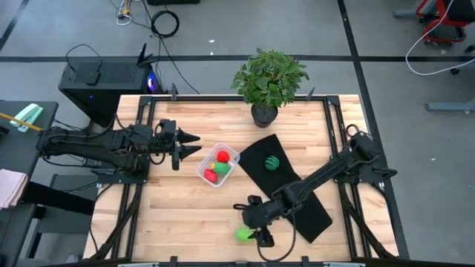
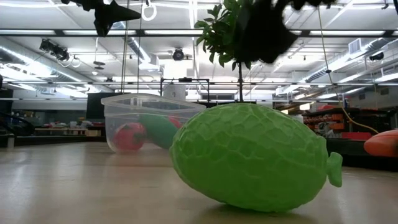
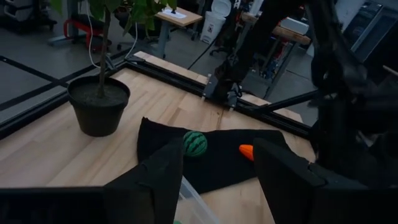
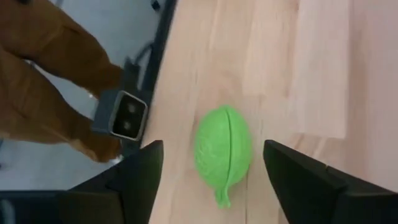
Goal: Pick and placing Produce into tupperware
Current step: Put the green lemon into the transparent bin
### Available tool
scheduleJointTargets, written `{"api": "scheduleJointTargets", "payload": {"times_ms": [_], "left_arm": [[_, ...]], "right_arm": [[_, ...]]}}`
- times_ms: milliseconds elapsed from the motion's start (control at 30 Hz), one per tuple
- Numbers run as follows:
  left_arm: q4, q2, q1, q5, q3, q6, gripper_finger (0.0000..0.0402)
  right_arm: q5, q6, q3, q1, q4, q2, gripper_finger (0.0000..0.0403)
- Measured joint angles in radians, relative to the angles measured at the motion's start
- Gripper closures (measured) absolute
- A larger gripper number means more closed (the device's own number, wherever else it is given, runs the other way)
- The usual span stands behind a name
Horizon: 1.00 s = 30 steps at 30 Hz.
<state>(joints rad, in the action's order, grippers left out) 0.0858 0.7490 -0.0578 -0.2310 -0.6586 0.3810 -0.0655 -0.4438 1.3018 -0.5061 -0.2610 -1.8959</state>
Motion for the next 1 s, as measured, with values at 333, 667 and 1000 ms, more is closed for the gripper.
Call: {"api": "scheduleJointTargets", "payload": {"times_ms": [333,667,1000], "left_arm": [[-0.003,-0.006,0.0,0.0,0.0,0.0,0.0205],[-0.002,-0.017,0.0,0.0,0.0,0.0,0.0211],[-0.002,-0.018,0.0,0.0,0.0,-0.001,0.0207]], "right_arm": [[0.001,0.105,0.201,-0.003,-0.094,-0.179,0.0112],[0.006,0.105,0.291,-0.006,-0.179,-0.273,0.01],[-0.007,0.067,0.291,-0.02,-0.247,-0.273,0.0098]]}}
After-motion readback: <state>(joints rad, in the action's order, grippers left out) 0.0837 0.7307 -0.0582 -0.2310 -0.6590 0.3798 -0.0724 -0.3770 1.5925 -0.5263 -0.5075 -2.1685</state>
